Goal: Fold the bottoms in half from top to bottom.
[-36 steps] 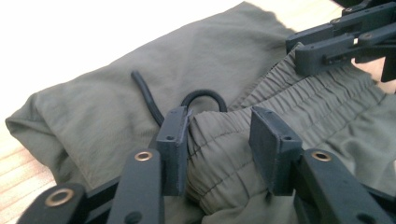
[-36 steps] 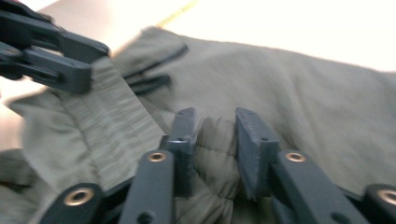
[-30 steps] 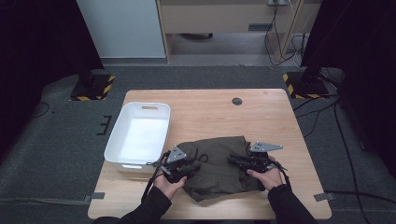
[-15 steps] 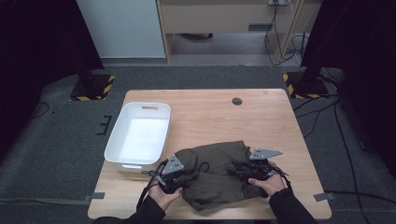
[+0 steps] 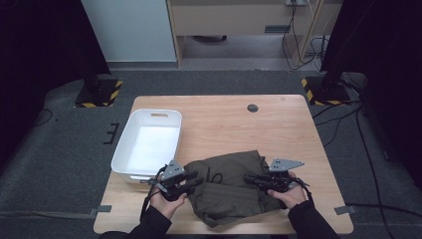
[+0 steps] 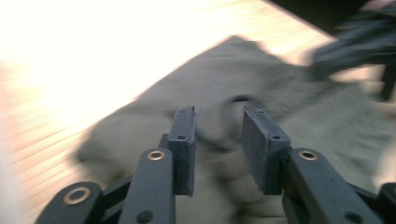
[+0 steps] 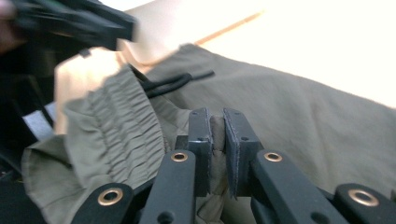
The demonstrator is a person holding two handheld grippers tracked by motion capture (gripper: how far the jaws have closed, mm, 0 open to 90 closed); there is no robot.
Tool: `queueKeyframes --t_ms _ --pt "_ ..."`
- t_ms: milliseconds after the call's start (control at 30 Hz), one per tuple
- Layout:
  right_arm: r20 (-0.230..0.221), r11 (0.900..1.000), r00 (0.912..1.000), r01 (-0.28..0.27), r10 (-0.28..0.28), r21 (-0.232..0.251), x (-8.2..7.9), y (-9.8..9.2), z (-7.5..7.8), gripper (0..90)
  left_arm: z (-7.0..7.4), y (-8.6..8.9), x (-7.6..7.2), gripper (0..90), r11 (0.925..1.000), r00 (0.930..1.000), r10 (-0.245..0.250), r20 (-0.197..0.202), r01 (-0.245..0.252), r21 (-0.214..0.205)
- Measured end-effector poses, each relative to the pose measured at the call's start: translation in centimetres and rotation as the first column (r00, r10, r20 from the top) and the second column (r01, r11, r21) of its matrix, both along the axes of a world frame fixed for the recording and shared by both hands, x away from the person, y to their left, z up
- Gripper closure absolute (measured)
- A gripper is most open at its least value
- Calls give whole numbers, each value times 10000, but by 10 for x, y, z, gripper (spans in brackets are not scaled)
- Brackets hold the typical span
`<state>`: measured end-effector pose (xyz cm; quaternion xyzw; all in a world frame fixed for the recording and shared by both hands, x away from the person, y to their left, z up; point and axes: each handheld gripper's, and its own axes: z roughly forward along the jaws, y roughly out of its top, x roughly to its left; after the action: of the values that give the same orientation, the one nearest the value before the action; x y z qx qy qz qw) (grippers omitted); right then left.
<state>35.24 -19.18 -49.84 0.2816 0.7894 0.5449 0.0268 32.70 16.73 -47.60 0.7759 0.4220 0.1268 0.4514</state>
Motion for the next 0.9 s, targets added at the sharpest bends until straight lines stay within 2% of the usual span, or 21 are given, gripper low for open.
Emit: queueKeyframes --t_ms 67,133,167,233,367,400,533,600,667,733,800,900 --pt "53 10000 10000 -38 38 49 -1 0 1 823 -13 1 8 609 9967 9990 215 -395 -183 790" --pt "39 10000 10000 -19 19 -9 -1 0 0 822 -25 -3 11 615 9898 9975 199 -683 -100 1420" --pt "22 10000 10000 -16 16 -44 -1 0 0 822 -28 -6 12 617 9870 9973 160 -723 -42 1609" --pt "23 10000 10000 33 -33 -36 0 0 0 821 -31 -12 15 616 9801 9984 83 -563 30 1984" --pt "-33 9996 9998 204 -205 -173 1 -1 -2 818 -40 -22 23 622 9664 9984 41 -559 104 2567" --pt "-55 9994 9996 262 -264 -237 2 -1 -3 817 -42 -25 25 626 9649 9985 92 -534 51 2624" --pt "-188 9976 9983 539 -548 -445 7 0 -6 815 -45 -35 37 654 9484 9996 273 -124 -220 3163" --pt "-150 9974 9982 574 -581 -432 11 1 -5 815 -47 -41 46 691 9388 9989 414 221 -465 3413" --pt "-109 9976 9981 601 -605 -348 14 2 -4 815 -47 -47 57 707 9313 9980 509 362 -606 3591" --pt "-17 9978 9980 627 -627 -216 17 2 -3 815 -48 -51 69 717 9318 9976 575 396 -678 3566" --pt "4 9979 9979 645 -645 -6 18 1 -1 815 -49 -53 79 720 9375 9974 558 451 -679 3413" --pt "65 9978 9978 664 -664 31 17 -2 0 815 -47 -53 86 707 9466 9982 582 138 -596 3169"
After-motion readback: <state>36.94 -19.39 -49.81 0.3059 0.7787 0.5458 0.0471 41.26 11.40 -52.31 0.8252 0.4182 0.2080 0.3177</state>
